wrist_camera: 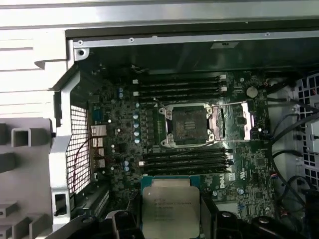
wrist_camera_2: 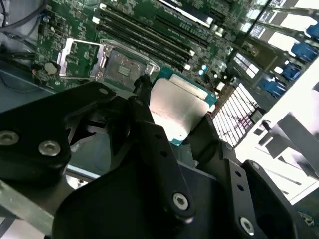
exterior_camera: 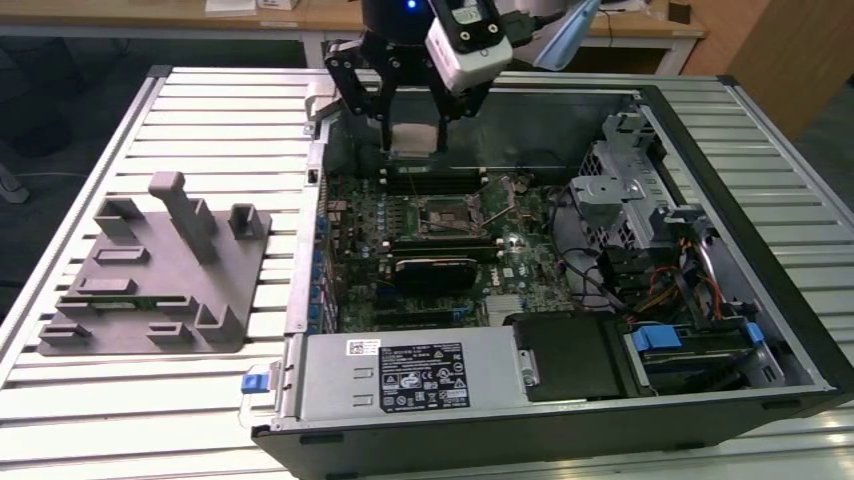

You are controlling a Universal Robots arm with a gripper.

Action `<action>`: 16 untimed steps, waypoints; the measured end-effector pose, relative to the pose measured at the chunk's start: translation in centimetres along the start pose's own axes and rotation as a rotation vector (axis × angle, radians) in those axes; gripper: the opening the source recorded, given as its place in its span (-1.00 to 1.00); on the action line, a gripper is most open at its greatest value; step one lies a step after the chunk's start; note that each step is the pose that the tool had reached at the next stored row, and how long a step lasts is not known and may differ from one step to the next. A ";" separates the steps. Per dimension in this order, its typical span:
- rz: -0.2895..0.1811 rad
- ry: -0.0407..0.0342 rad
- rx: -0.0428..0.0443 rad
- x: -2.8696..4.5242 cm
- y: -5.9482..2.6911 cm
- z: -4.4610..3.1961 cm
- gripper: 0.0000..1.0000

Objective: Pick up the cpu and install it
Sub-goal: 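Pick up the cpu and move it towards the insertion slot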

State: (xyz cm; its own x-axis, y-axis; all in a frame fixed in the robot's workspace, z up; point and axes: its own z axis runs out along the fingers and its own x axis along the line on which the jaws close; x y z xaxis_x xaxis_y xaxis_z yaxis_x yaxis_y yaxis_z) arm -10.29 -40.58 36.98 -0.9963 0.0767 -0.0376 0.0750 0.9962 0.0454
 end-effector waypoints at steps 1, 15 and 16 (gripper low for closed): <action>0.000 0.0000 0.0001 -0.13 0.02 0.19 0.09; 0.000 0.0022 0.0003 -2.13 0.31 2.82 0.09; 0.000 0.0026 0.0004 -2.30 0.33 3.03 0.09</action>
State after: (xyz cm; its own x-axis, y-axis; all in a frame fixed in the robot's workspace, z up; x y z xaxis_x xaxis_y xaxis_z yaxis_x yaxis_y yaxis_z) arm -7.85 -40.30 34.06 -0.9964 0.0766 -0.0350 0.0750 0.9962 0.0450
